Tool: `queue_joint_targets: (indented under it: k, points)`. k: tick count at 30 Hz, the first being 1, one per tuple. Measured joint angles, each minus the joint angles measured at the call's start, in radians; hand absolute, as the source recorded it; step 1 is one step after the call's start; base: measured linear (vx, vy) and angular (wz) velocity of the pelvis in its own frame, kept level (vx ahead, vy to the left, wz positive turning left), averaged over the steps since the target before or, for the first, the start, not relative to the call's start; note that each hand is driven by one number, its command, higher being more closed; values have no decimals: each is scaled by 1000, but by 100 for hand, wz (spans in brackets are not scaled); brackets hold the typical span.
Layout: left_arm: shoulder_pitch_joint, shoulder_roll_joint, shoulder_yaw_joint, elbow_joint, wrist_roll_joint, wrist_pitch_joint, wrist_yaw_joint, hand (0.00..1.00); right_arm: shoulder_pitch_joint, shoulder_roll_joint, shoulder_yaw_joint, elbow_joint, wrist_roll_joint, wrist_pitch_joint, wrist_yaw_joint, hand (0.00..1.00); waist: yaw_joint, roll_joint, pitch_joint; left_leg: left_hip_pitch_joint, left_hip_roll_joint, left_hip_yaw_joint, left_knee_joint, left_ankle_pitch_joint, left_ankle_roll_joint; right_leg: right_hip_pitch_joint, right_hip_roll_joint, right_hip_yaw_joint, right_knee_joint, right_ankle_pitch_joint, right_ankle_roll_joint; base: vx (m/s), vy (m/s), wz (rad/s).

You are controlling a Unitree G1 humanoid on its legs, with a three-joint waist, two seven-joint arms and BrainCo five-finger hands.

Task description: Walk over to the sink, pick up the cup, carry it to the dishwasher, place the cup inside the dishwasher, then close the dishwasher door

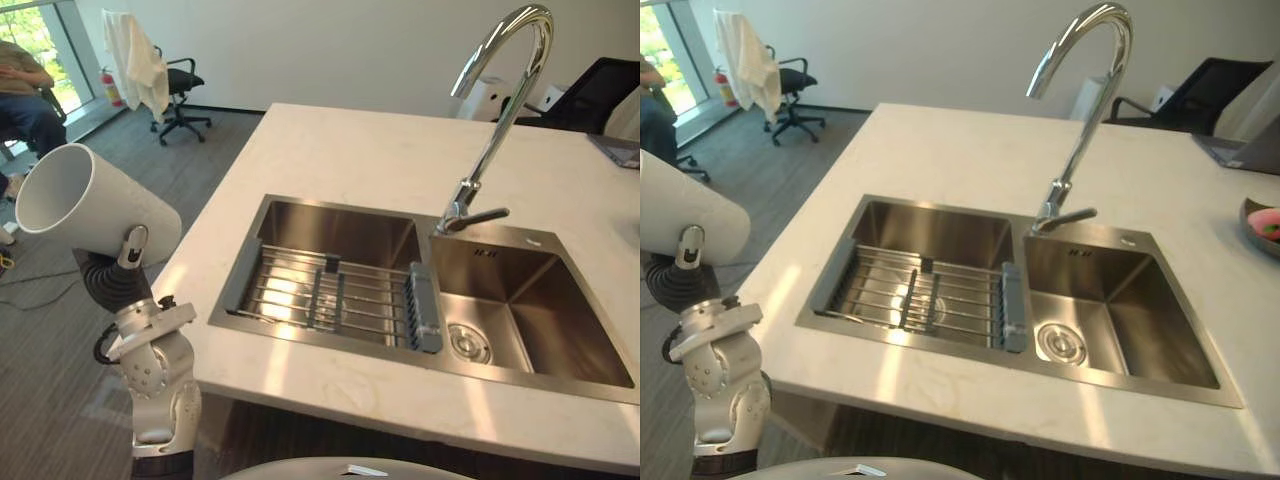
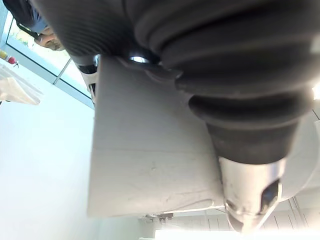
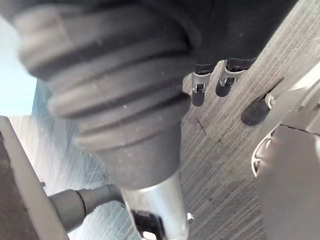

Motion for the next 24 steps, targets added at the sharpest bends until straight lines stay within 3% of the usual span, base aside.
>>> queue_joint_targets:
  k: [2, 5, 8, 9, 10, 11, 12, 13, 14, 15, 16, 17, 18, 19, 20, 21, 22, 23, 24]
  points:
    - [9, 1, 7, -18, 0, 15, 9, 100, -9, 1, -8, 7, -35, 0, 0, 0, 8, -4, 4, -38, 0, -49, 50, -9, 0, 0, -5, -35, 20, -12, -2, -8, -20, 58]
    - [56, 3, 44, -73, 13, 43, 14, 100, -44, -6, -15, 9, -88, 7, 0, 0, 28, 3, 47, -121, -6, -128, 197, -31, 9, 5, -31, -113, 125, -83, -4, -63, -28, 95]
    - [116, 6, 77, -85, 41, 51, 30, 100, -104, -61, -18, 48, -153, 10, 2, 0, 52, 41, 122, -179, -3, -183, 302, -27, 2, 18, -26, -178, 211, -149, -23, -174, -61, 117]
    - [149, 7, 91, -85, 42, 50, 37, 100, -128, -90, -22, 53, -164, 7, 2, 0, 64, 70, 134, -212, 8, -168, 303, -6, -8, 9, -5, -197, 240, -171, -49, -370, -98, 129]
    - [159, 9, 110, -74, 41, 50, 39, 100, -153, -112, -42, 83, -183, 10, 1, 0, 60, 30, 136, -240, -5, -130, 237, 73, -4, -28, -31, -232, 259, -184, -80, -311, -43, 139]
    - [157, 12, 112, -74, 39, 50, 41, 100, -160, -113, -70, 100, -192, 10, 1, 0, 67, 33, 137, -253, -5, -57, 238, 61, 41, -43, -52, -283, 268, -179, -82, -302, -23, 144]
    - [151, 25, 112, -77, 38, 41, 46, 100, -175, -134, -114, 115, -198, 6, 0, 0, 75, 30, 142, -296, 9, 112, 439, -55, 213, -67, -86, -336, 282, -169, -87, -236, -21, 118]
    - [143, 33, 113, -77, 38, 33, 46, 100, -173, -157, -120, 113, -198, 6, 0, 0, 77, 31, 144, -281, 27, 215, 579, -120, 295, -72, -111, -368, 282, -158, -88, -284, -55, 136]
    - [132, 32, 111, -79, 38, 24, 32, 100, -160, -179, -119, 108, -198, 6, 2, 0, 70, 41, 138, -223, 74, 309, 726, -169, 299, -66, -137, -422, 283, -146, -88, -225, -34, 117]
    - [124, 31, 106, -80, 38, 23, 20, 100, -152, -187, -119, 106, -198, 6, 3, 0, 57, 46, 135, -189, 104, 334, 783, -177, 289, -57, -147, -459, 283, -143, -85, -173, 5, 168]
    - [116, 30, 90, -80, 37, 24, -14, 100, -135, -195, -122, 101, -200, 6, 6, 0, 34, 57, 119, -140, 172, 349, 861, -163, 276, -44, -170, -544, 290, -140, -82, -103, 51, 219]
    - [109, 28, 68, -82, 36, 24, -48, 100, -98, -201, -135, 84, -200, 9, 11, 0, 19, 82, 99, -105, 261, 361, 873, -58, 269, -35, -188, -632, 312, -143, -80, -74, 81, 237]
    - [106, 21, 58, -82, 32, 24, -65, 100, -77, -211, -135, 70, -200, 15, 14, 0, 15, 103, 88, -94, 303, 382, 834, 73, 295, -37, -194, -676, 337, -147, -75, -27, 153, 263]
    - [92, 1, 42, -64, 12, 22, -95, 100, -58, -222, -131, 73, -200, 40, 18, 0, 7, 109, 79, -99, 296, 444, 757, 78, 296, -42, -263, -717, 404, -146, -75, -30, 215, 281]
    - [105, -16, 15, -36, -31, 22, -109, 100, -21, -221, -132, 75, -199, 69, 26, 0, -15, 93, 72, -81, 248, 518, 664, 74, 316, -47, -327, -753, 494, -139, -129, -33, 226, 278]
    - [103, -31, 18, -17, -51, 10, -118, 100, -23, -222, -135, 80, -197, 77, 29, 0, -15, 111, 68, -76, 244, 532, 592, 60, 319, -59, -295, -768, 497, -164, -92, -107, 162, 221]
    - [60, -43, 39, -2, -95, -17, -122, 100, -72, -201, -153, 101, -189, 85, 35, 0, -12, 156, 73, -57, 282, 568, 489, 17, 259, -112, -85, -787, 291, -205, -95, -194, 79, 172]
    - [-26, 3, 27, -9, -117, -31, -143, 100, -90, -141, -130, 73, -187, 96, 37, 0, -13, 96, 83, -44, 278, 654, 479, -44, 231, -137, 59, -814, -38, -79, -157, -236, 26, 174]
    - [-71, 33, 5, -3, -117, -35, -155, 100, -84, -114, -107, 62, -186, 99, 37, 0, -23, 34, 97, -37, 236, 678, 474, -83, 182, -148, 27, -824, -42, 27, -242, -321, 6, 192]
